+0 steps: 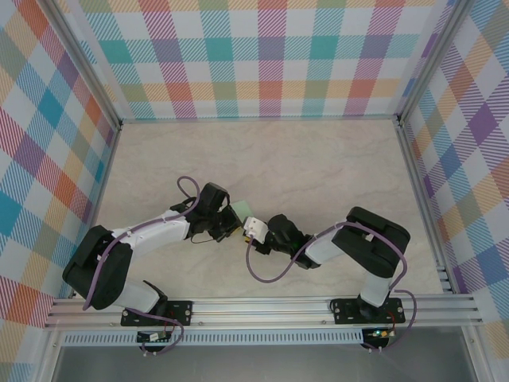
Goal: Fold a paper plane with a square sheet of paper (pick it up from the middle)
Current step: Fold the wing for the fifth time at the center of the table.
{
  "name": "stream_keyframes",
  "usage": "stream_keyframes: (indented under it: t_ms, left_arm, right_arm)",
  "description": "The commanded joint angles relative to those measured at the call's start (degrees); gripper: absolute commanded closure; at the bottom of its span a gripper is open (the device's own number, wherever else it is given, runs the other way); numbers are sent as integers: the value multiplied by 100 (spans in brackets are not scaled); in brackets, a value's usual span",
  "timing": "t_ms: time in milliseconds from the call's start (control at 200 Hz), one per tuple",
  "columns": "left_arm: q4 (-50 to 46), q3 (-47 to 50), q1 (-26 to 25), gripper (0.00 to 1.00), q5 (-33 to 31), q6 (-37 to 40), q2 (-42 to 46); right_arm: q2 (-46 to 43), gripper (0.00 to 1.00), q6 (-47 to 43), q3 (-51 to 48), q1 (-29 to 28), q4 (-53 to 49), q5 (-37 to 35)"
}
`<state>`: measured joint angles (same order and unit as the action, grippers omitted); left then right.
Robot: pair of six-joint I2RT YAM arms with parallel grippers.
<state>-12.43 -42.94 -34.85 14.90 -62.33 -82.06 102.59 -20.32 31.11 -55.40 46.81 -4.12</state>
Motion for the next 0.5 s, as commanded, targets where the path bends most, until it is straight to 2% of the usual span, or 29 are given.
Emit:
stream_keyframes:
  t_ms: [0, 100, 310, 495]
  left_arm:
    - [-168, -177, -101, 92, -58, 32, -21]
    - [-235, -215, -101, 92, -75, 51, -16]
    - [-299, -263, -91, 90, -145, 129, 3]
    - [-747, -353, 145, 72, -291, 344, 280]
  right_arm:
    - [163, 73, -112, 162, -50, 271, -92]
    - [200, 74, -102, 193, -50, 284, -177]
    - [83, 85, 187, 213, -49, 51, -78]
    - [-45, 91, 957, 312, -2, -422, 102]
